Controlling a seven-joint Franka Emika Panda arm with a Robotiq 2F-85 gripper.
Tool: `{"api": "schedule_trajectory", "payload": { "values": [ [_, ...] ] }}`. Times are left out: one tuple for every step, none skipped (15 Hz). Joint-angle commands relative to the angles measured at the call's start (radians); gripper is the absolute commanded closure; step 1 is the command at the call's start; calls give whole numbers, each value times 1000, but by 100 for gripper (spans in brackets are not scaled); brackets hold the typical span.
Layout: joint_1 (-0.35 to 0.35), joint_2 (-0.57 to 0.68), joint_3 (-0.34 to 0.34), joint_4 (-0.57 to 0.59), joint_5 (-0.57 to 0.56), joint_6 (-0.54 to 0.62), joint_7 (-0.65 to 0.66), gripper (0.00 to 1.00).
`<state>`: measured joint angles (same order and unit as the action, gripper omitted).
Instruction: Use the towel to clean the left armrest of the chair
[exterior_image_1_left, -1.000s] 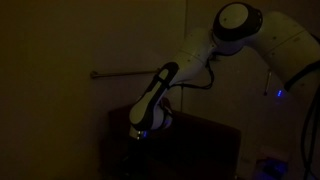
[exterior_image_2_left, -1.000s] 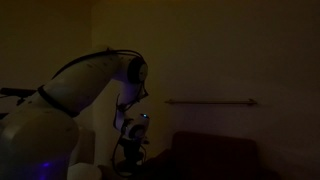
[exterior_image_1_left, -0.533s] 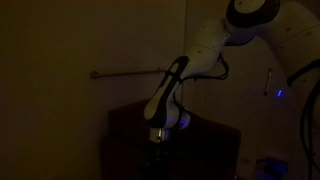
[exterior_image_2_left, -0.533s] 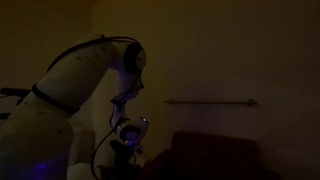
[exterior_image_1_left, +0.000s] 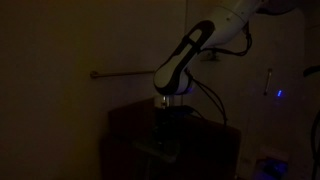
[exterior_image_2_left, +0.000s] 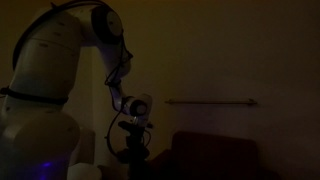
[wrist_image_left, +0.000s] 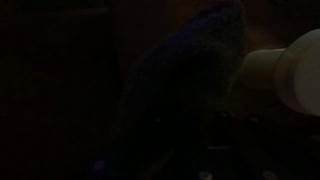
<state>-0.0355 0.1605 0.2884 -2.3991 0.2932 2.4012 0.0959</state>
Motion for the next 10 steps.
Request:
{"api": "schedule_trajectory", "payload": {
  "values": [
    [73, -75, -123, 100, -212, -22, 100, 94],
    [85, -69, -140, 130, -261, 16, 114, 93],
    [95, -49, -153, 164, -302, 62, 127, 93],
    [104, -30, -165, 189, -342, 116, 143, 93],
    [114, -4, -174, 211, -382, 182, 163, 93],
    [126, 30, -183, 230, -415, 236, 180, 93],
    [140, 67, -193, 252, -440, 280, 196, 93],
    [155, 105, -201, 266, -454, 323, 206, 93],
    [172, 148, -209, 276, -457, 359, 212, 93],
    [185, 193, -208, 289, -433, 389, 194, 93]
  ]
}}
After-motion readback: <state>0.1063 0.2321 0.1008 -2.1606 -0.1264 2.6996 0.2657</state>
